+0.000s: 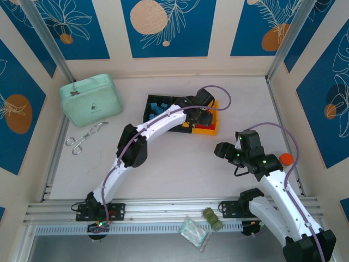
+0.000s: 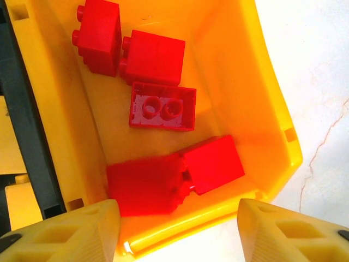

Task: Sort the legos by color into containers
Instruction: Place the lego in the container, then pick up the lego from the middle-left of the table.

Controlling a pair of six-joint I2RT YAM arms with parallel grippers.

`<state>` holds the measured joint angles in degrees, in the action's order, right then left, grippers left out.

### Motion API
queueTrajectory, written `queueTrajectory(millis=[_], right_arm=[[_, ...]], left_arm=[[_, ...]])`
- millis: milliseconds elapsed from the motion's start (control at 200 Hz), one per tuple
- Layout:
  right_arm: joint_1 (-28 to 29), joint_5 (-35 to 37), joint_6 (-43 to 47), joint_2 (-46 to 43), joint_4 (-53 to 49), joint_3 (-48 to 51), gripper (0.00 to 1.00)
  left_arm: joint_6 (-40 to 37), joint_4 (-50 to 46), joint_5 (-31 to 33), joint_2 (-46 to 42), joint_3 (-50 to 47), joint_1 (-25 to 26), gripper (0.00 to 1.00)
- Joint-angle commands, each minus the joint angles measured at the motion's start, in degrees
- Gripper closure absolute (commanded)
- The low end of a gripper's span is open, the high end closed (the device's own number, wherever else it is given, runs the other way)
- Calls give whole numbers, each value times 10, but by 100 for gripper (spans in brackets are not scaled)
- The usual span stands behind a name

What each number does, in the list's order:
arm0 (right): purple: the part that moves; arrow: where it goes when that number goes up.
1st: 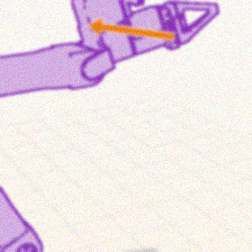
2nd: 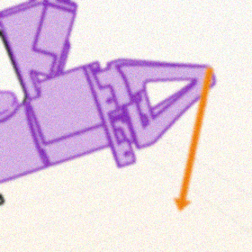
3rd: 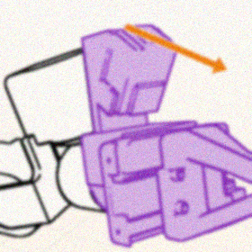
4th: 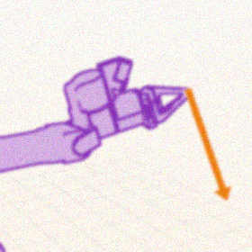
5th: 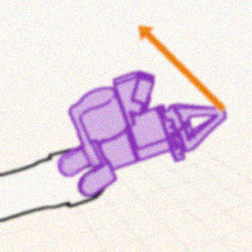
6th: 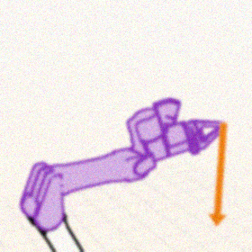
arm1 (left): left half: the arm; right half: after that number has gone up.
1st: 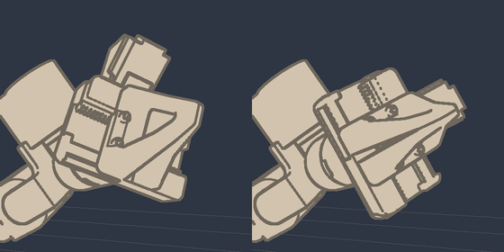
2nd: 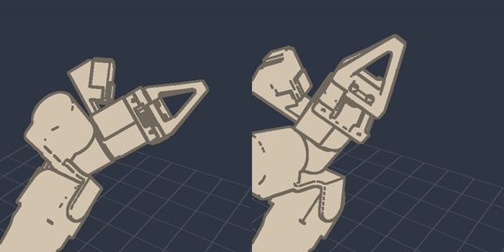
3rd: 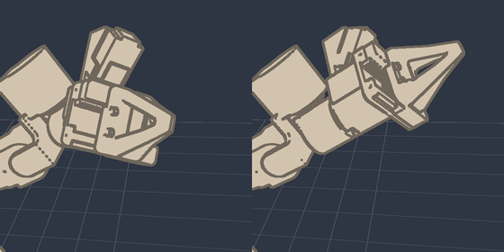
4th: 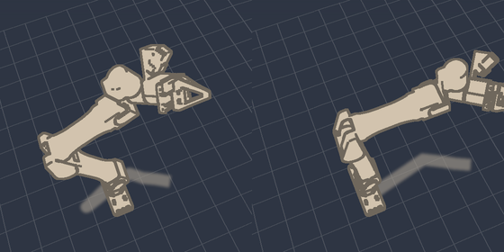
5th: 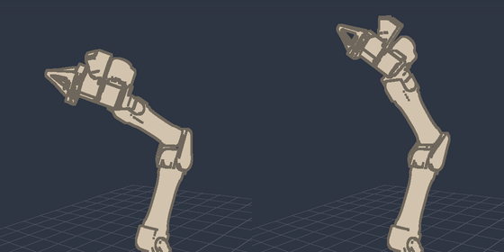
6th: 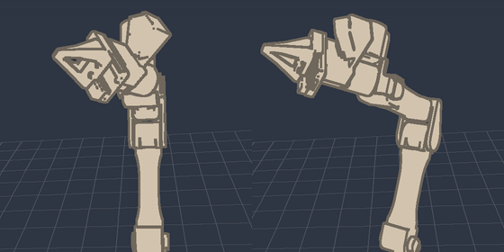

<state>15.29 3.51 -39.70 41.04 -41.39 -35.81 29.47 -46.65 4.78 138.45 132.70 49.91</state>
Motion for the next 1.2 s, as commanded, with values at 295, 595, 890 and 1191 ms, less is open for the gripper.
queueTrajectory(millis=[295,595,890,1191], right_arm=[[3,-63,11,-16,21,8,30],[112,-73,36,-1,101,-9,27],[237,-4,66,101,151,-69,22],[290,12,76,190,179,-115,23]], left_arm=[[-29,22,26,-129,-108,13,42],[-4,94,27,-299,-362,-26,38],[42,137,37,-442,-576,-105,35],[69,144,66,-515,-690,-187,28]])
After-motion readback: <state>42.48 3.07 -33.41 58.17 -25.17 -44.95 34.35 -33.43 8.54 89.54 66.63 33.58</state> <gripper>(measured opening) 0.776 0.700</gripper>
